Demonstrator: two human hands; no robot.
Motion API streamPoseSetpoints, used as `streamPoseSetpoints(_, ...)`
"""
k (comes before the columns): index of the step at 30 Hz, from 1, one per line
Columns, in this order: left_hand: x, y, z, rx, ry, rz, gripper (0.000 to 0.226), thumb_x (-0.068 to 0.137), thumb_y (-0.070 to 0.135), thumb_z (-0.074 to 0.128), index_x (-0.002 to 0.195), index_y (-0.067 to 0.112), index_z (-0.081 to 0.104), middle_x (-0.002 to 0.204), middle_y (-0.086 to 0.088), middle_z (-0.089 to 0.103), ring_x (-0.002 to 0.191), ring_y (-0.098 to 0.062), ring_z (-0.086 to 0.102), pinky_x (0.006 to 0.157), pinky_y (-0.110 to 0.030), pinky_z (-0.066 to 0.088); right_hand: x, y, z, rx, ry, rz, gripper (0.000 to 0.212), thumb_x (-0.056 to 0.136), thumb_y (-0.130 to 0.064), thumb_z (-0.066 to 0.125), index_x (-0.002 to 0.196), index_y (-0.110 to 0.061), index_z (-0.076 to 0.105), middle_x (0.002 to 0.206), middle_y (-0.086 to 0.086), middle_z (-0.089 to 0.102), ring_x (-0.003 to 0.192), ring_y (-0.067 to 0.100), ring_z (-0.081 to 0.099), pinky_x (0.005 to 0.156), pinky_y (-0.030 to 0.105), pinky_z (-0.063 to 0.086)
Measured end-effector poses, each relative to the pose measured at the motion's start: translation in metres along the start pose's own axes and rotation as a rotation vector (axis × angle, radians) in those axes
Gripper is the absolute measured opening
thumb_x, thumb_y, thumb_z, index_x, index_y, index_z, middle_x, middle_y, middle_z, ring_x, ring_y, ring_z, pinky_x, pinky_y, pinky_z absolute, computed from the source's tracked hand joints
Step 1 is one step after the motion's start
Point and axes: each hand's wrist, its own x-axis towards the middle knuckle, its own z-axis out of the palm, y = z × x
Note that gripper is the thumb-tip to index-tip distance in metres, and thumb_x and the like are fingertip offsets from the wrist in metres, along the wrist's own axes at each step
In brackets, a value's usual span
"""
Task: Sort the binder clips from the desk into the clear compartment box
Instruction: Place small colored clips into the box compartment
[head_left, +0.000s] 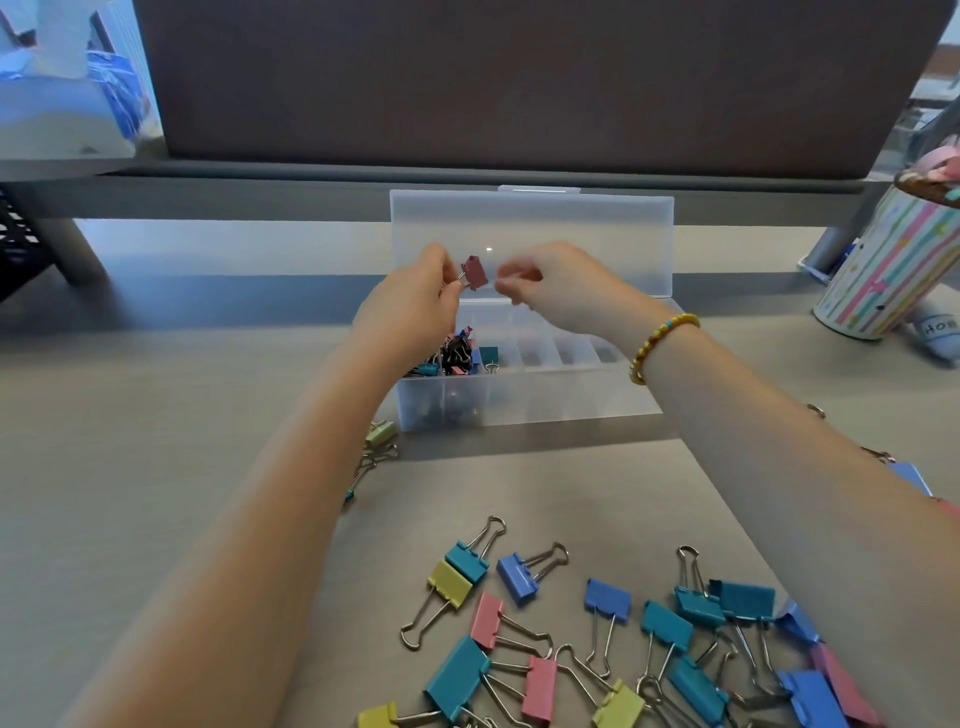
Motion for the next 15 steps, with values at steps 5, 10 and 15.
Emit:
streamPoseSetpoints(5,-0.003,0.009,-0.003,-0.211,-0.092,0.004,0.007,0.1,0.021,0.037,0.1,0.015,0.04,0.073,0.003,0.061,0.067,-0.008,0.052,0.06,-0.017,0.04,-0.004,0.0,0.011,0.417,0.039,0.071,0.026,0.096,-0.025,0.05,0.113,-0.011,0.063,0.082,-0.005,0.06,0.066,0.004,0.049,0.055,0.014,0.037)
streamPoseSetpoints(10,-0.006,0.014,-0.005,-0.299,-0.154,0.013,0.005,0.1,0.021,0.037,0.101,0.017,0.04,0.07,0.006,0.059,0.062,-0.005,0.05,0.058,-0.015,0.038,-0.006,0.005,0.01,0.554,0.079,0.106,0.015,0.095,-0.026,0.052,0.1,-0.016,0.062,0.076,-0.008,0.054,0.071,0.007,0.044,0.058,0.018,0.039)
streamPoseSetpoints(15,-0.001,0.003,-0.009,-0.241,-0.025,-0.085,0.016,0.1,0.028,0.032,0.1,0.014,0.041,0.078,0.003,0.054,0.069,-0.008,0.048,0.058,-0.019,0.036,-0.001,0.015,0.004,0.303,0.083,0.13,0.028,0.09,-0.038,0.057,0.092,-0.011,0.066,0.069,0.0,0.048,0.063,0.011,0.039,0.054,0.02,0.035)
